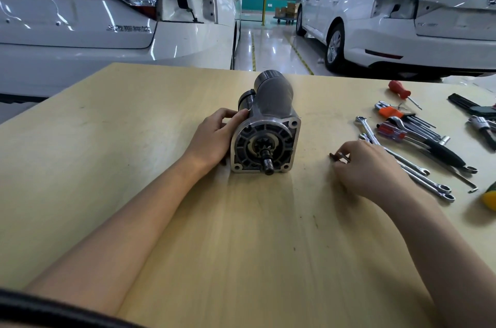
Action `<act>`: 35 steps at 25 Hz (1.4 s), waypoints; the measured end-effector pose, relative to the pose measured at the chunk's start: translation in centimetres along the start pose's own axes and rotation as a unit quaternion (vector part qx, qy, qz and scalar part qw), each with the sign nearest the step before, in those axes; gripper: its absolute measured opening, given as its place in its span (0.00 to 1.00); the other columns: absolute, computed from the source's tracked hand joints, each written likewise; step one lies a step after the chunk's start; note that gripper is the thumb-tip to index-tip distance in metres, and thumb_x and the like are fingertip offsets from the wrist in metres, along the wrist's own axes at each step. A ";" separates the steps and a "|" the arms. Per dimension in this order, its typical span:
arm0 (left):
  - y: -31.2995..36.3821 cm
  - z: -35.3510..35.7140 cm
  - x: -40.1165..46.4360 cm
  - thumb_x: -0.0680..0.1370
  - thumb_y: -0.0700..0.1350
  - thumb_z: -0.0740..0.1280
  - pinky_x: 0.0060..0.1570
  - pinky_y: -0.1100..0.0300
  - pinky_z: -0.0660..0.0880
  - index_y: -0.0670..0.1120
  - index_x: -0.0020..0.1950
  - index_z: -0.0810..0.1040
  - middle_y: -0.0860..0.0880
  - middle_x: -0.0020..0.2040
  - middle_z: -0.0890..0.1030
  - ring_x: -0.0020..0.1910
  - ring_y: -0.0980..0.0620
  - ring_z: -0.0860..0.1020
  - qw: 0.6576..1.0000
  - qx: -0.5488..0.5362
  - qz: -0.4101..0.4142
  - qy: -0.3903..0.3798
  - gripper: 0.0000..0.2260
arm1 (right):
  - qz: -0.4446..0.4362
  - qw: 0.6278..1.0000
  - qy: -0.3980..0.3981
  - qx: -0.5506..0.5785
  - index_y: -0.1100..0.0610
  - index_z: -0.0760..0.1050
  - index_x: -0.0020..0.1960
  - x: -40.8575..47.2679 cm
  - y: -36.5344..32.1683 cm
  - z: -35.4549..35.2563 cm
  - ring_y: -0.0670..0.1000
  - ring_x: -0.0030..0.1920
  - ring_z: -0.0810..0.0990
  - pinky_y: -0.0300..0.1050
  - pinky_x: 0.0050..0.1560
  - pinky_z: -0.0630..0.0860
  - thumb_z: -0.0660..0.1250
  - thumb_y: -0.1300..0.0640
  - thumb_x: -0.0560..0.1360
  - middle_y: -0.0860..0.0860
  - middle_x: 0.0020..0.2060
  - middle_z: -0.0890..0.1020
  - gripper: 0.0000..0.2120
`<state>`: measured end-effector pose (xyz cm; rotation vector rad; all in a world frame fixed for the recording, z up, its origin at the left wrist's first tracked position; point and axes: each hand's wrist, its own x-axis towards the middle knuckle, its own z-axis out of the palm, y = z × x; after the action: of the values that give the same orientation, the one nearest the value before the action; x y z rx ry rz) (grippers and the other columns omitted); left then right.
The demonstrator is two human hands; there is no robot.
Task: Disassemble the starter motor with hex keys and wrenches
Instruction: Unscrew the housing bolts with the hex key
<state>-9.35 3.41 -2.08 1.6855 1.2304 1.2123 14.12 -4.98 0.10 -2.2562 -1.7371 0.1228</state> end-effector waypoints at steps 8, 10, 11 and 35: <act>0.0 0.0 -0.2 0.79 0.56 0.63 0.34 0.72 0.71 0.48 0.51 0.80 0.56 0.38 0.83 0.34 0.65 0.80 1.000 -0.014 -0.010 0.000 0.13 | 0.074 0.996 0.049 -0.027 0.61 0.76 0.51 1.1 1.7 -0.4 0.60 0.42 0.70 0.48 0.39 0.66 0.63 0.62 0.73 0.61 0.47 0.77 0.08; -0.1 0.0 -0.2 0.79 0.57 0.63 0.34 0.73 0.71 0.48 0.52 0.80 0.55 0.40 0.83 0.35 0.65 0.80 1.000 -0.009 -0.008 -0.001 0.14 | 0.079 0.995 0.057 -0.022 0.62 0.75 0.48 1.3 1.7 -0.3 0.60 0.42 0.69 0.48 0.40 0.67 0.63 0.61 0.74 0.59 0.44 0.75 0.05; -0.1 -0.1 -0.2 0.79 0.57 0.63 0.34 0.73 0.71 0.48 0.52 0.80 0.55 0.40 0.83 0.35 0.65 0.80 1.000 -0.008 -0.008 -0.002 0.14 | 0.081 0.995 0.061 -0.020 0.62 0.74 0.46 1.4 1.7 -0.3 0.60 0.42 0.69 0.48 0.40 0.67 0.63 0.61 0.75 0.59 0.42 0.73 0.04; 3.8 0.8 -2.1 0.66 0.58 0.76 0.50 0.63 0.77 0.47 0.59 0.79 0.50 0.52 0.84 0.51 0.54 0.83 0.993 -0.086 0.010 -0.077 0.26 | -0.217 0.963 0.001 0.159 0.50 0.79 0.41 -0.6 -3.3 2.8 0.46 0.31 0.74 0.46 0.34 0.71 0.67 0.37 0.69 0.48 0.28 0.76 0.16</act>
<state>-7.67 0.24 0.59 1.6347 0.9900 1.1433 10.17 -4.29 -1.70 -1.6150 -1.9995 0.2812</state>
